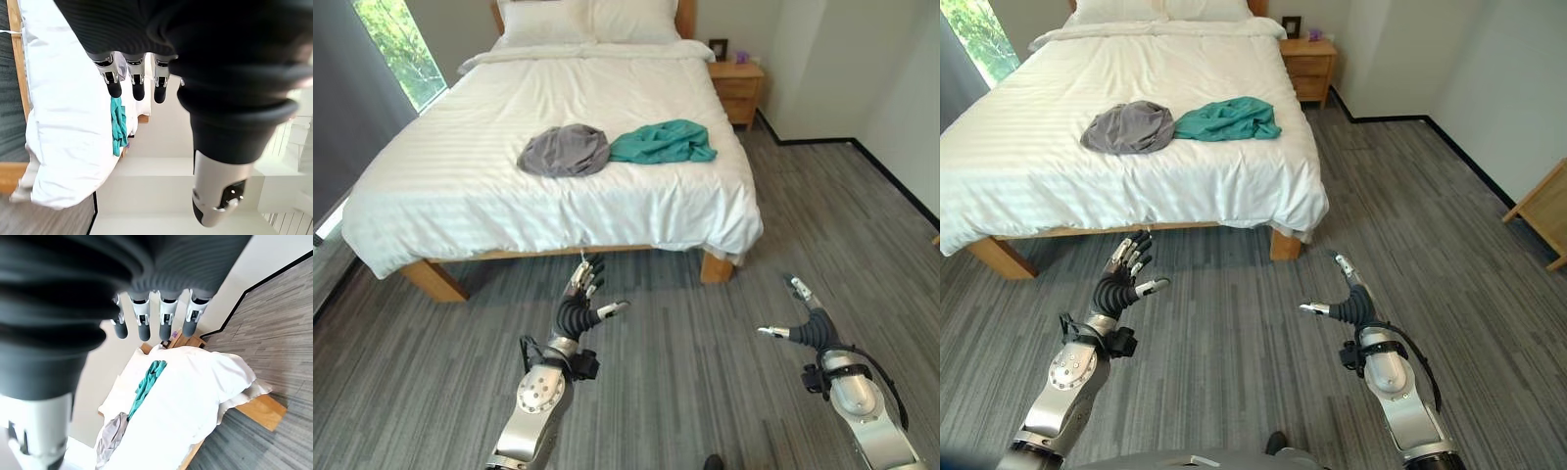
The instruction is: Pick up bed clothes into laundry basket.
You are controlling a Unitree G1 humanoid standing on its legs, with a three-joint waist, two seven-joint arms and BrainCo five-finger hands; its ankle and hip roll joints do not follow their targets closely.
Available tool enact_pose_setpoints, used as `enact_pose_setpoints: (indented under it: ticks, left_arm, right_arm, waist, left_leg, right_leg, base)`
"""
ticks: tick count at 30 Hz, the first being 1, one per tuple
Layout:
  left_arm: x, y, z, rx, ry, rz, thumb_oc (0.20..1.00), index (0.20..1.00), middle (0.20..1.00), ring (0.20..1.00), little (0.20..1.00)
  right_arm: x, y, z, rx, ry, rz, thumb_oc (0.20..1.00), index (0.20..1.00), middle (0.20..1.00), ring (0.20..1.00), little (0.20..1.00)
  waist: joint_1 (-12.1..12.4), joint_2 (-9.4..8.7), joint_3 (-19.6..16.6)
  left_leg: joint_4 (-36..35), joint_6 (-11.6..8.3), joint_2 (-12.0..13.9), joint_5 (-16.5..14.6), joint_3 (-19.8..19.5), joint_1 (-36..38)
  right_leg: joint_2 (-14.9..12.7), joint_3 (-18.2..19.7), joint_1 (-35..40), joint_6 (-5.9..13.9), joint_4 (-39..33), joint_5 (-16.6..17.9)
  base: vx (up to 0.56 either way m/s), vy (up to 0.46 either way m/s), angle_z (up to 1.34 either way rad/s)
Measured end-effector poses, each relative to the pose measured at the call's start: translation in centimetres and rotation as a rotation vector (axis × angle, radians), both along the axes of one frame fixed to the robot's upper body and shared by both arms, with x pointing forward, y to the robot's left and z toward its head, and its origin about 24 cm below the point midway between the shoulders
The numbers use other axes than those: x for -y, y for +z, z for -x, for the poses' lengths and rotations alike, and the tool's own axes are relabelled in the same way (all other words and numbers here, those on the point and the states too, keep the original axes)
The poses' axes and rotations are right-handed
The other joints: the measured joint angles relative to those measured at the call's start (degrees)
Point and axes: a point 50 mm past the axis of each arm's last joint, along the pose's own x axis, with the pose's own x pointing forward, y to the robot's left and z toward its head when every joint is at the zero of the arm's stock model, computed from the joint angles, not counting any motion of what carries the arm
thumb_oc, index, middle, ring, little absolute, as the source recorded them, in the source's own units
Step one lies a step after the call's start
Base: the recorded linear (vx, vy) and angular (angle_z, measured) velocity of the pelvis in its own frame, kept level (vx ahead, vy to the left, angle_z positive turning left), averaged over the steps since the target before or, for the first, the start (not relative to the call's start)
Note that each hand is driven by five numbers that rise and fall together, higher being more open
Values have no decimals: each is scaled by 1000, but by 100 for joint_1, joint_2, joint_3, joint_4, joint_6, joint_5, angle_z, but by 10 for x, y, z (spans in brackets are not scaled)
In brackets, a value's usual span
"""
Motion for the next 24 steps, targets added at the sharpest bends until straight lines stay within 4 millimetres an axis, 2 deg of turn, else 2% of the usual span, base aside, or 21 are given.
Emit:
enact_pose_setpoints:
  ticks: [6, 7, 8, 9, 10, 11, 12, 13, 14, 15, 16, 17, 18, 19, 20, 21, 22, 24]
  left_arm:
    - [1, -3, 1, -9, 22, 23, 1000, 1000, 1000, 1000, 1000]
    - [0, -3, 0, -9, 23, 34, 1000, 1000, 1000, 1000, 1000]
    - [-1, -1, -1, -3, 20, 27, 1000, 1000, 1000, 1000, 1000]
    - [-1, 0, -5, -1, 14, 19, 1000, 1000, 1000, 1000, 1000]
    - [-1, -4, -4, -16, 17, 24, 1000, 1000, 1000, 1000, 1000]
    - [1, -7, -4, -26, 17, 35, 1000, 1000, 1000, 1000, 1000]
    - [5, -6, -6, -20, 6, 51, 1000, 1000, 1000, 1000, 1000]
    - [7, -5, -8, -20, -1, 67, 1000, 1000, 1000, 1000, 1000]
    - [8, -7, -8, -30, -3, 75, 1000, 1000, 1000, 1000, 1000]
    - [8, -10, -7, -44, -5, 74, 1000, 1000, 1000, 1000, 1000]
    - [10, -13, -5, -57, -8, 79, 1000, 1000, 1000, 1000, 1000]
    - [13, -18, -5, -76, -6, 91, 1000, 1000, 1000, 1000, 1000]
    - [16, -23, -7, -97, -11, 93, 1000, 1000, 1000, 1000, 1000]
    - [23, -28, -14, -115, -35, 86, 1000, 1000, 1000, 1000, 1000]
    - [23, -27, -18, -114, -35, 85, 1000, 1000, 1000, 1000, 1000]
    - [20, -27, -18, -113, -18, 97, 1000, 1000, 1000, 1000, 1000]
    - [17, -25, -18, -110, -7, 115, 1000, 1000, 1000, 1000, 1000]
    - [11, -24, -19, -102, 17, 124, 1000, 1000, 1000, 1000, 1000]
  right_arm:
    - [-4, 8, -2, 38, 28, -4, 1000, 1000, 1000, 1000, 1000]
    - [-6, 8, -3, 40, 35, -7, 1000, 1000, 1000, 1000, 1000]
    - [-9, 8, -4, 39, 45, -21, 1000, 1000, 1000, 1000, 1000]
    - [-13, 7, -5, 34, 63, -30, 1000, 1000, 1000, 1000, 1000]
    - [-16, 9, -5, 38, 81, -38, 1000, 1000, 1000, 1000, 1000]
    - [-15, 12, -6, 55, 91, -38, 1000, 1000, 1000, 1000, 1000]
    - [-14, 15, -6, 68, 91, -39, 1000, 1000, 1000, 1000, 1000]
    - [-14, 15, -7, 66, 90, -38, 1000, 1000, 1000, 1000, 1000]
    - [-17, 13, -7, 58, 92, -50, 1000, 1000, 1000, 1000, 1000]
    - [-20, 11, -7, 54, 98, -63, 1000, 1000, 1000, 1000, 1000]
    - [-25, 12, -8, 57, 117, -63, 1000, 1000, 1000, 1000, 1000]
    - [-28, 15, -13, 71, 135, -60, 1000, 1000, 1000, 1000, 1000]
    - [-29, 17, -19, 78, 142, -54, 1000, 1000, 1000, 1000, 1000]
    - [-24, 15, -25, 68, 128, -34, 1000, 1000, 1000, 1000, 1000]
    - [-22, 10, -26, 42, 120, -23, 1000, 1000, 1000, 1000, 1000]
    - [-24, 8, -25, 28, 125, -22, 1000, 1000, 1000, 1000, 1000]
    - [-25, 8, -20, 29, 131, -27, 1000, 1000, 1000, 1000, 1000]
    - [-30, 9, -17, 30, 156, -26, 1000, 1000, 1000, 1000, 1000]
  waist:
    - [11, -124, 285]
    - [9, -135, 329]
    - [60, -226, 438]
    - [124, -401, 619]
    - [292, -383, 671]
    - [321, -277, 704]
    - [338, -150, 840]
    - [360, -120, 931]
    - [382, -202, 1018]
    - [381, -247, 1031]
    - [396, -321, 1053]
    - [434, -272, 1100]
    - [444, -100, 1115]
    - [424, 223, 1080]
    - [398, 319, 1073]
    - [571, 257, 1059]
    - [668, 128, 998]
    - [655, -116, 939]
  left_leg:
    - [-7, -6, 0, 3, -10, 77]
    - [168, -49, 17, -22, 15, 18]
    - [717, -207, 12, -125, 18, -156]
    - [1750, -406, 55, -266, 25, -550]
    - [2667, -562, 160, -282, -58, -955]
    - [3699, -640, 314, -226, -198, -1493]
    - [4654, -854, 453, 115, -409, -2071]
    - [5104, -949, 529, 464, -559, -2369]
    - [5195, -931, 537, 383, -488, -2596]
    - [4618, -917, 526, 326, -409, -2609]
    - [3555, -915, 425, 330, -255, -2539]
    - [2043, -849, 316, 388, -163, -2316]
    - [988, -829, 362, 437, -176, -2127]
    - [-227, -1016, 687, 617, -80, -1970]
    - [-299, -1075, 867, 631, 93, -1983]
    - [-283, -1048, 907, 650, 126, -1975]
    - [-165, -1020, 837, 670, 141, -2023]
    - [667, -994, 565, 643, 79, -2096]
  right_leg:
    - [4, 56, 52, 35, -3, -28]
    - [10, 94, 60, 59, -9, -67]
    - [-31, 176, 100, -8, -25, -216]
    - [-121, 370, 189, -67, -29, -244]
    - [-96, 438, 209, -204, -5, -261]
    - [25, 432, 132, -227, 110, -387]
    - [166, 393, 137, -237, 133, -380]
    - [180, 389, 126, -243, 271, -381]
    - [99, 468, 52, -251, 307, -419]
    - [71, 572, 3, -254, 259, -495]
    - [22, 710, -87, -230, 167, -514]
    - [17, 899, -128, -214, -2, -522]
    - [118, 946, -131, -114, -23, -598]
    - [395, 969, -47, -139, -51, -505]
    - [443, 855, -48, -160, 44, -497]
    - [369, 989, -86, -181, 226, -497]
    - [196, 1068, -155, -185, 275, -497]
    - [-155, 1318, -128, -68, 163, -609]
  base:
    - [18, -105, 1]
    - [21, -184, -7]
    - [-1, -211, -15]
    - [-54, -158, -34]
    - [-1, -229, -48]
    - [83, -161, -36]
    - [213, -99, -18]
    - [286, 2, -10]
    - [340, 53, -11]
    - [389, 110, -20]
    - [290, 86, -44]
    - [467, 126, -61]
    - [604, 112, -56]
    - [594, 118, -17]
    - [492, 92, -34]
    - [331, 73, -51]
    - [507, 105, -73]
    - [514, 158, -81]
